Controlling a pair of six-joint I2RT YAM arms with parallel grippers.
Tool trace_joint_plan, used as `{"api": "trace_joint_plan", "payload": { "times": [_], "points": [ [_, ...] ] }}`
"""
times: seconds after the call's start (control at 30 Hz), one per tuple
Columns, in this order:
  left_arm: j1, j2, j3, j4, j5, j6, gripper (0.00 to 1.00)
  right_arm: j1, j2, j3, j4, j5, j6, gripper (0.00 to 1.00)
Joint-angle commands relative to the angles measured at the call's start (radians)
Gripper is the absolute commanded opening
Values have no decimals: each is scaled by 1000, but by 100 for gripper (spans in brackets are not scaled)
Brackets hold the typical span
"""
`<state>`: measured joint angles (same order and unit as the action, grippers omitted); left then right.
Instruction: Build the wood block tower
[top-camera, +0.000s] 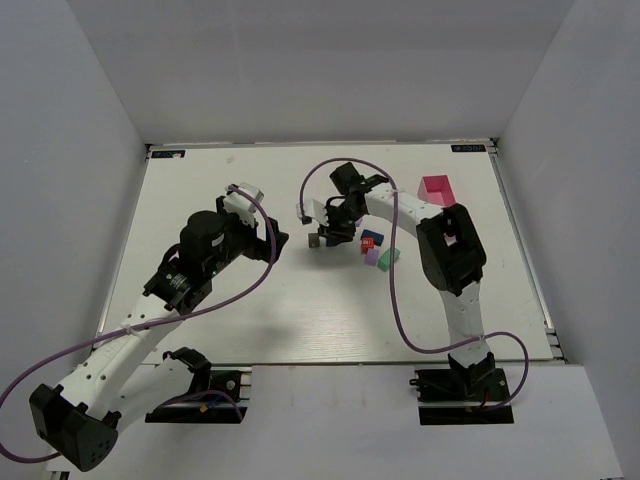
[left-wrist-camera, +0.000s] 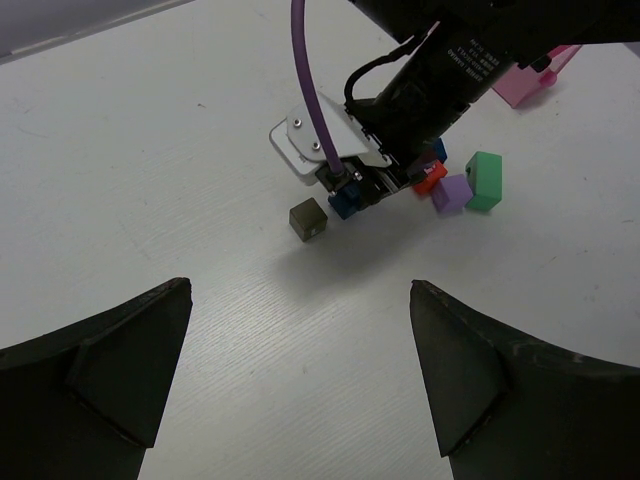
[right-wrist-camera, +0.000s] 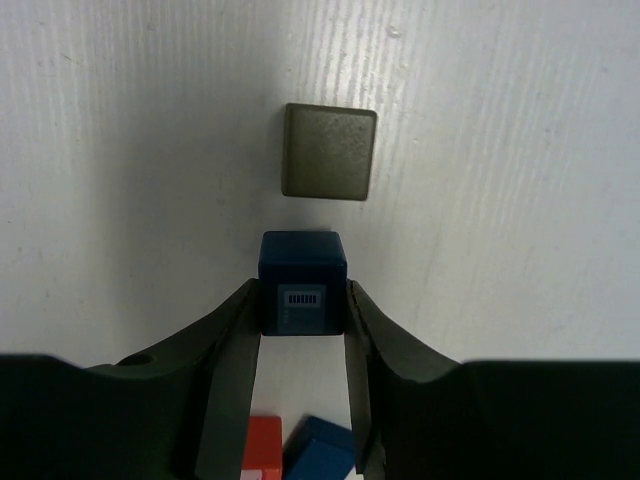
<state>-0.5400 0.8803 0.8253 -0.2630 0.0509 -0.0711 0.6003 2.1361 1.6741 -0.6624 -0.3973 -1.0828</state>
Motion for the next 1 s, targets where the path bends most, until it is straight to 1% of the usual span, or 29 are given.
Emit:
{"api": "trace_joint_plan", "payload": {
  "times": [0.0, 0.33, 0.97],
  "points": [
    [0, -14, -2, -10, -11, -1, 100, 15, 27, 50, -40, -6, -39, 25],
    [0, -14, -2, -10, -11, -1, 100, 24, 64, 76, -23, 3, -16, 25],
    [0, -14, -2, -10, -11, -1, 100, 29, 73, 76, -6, 8, 35, 26]
  ]
}}
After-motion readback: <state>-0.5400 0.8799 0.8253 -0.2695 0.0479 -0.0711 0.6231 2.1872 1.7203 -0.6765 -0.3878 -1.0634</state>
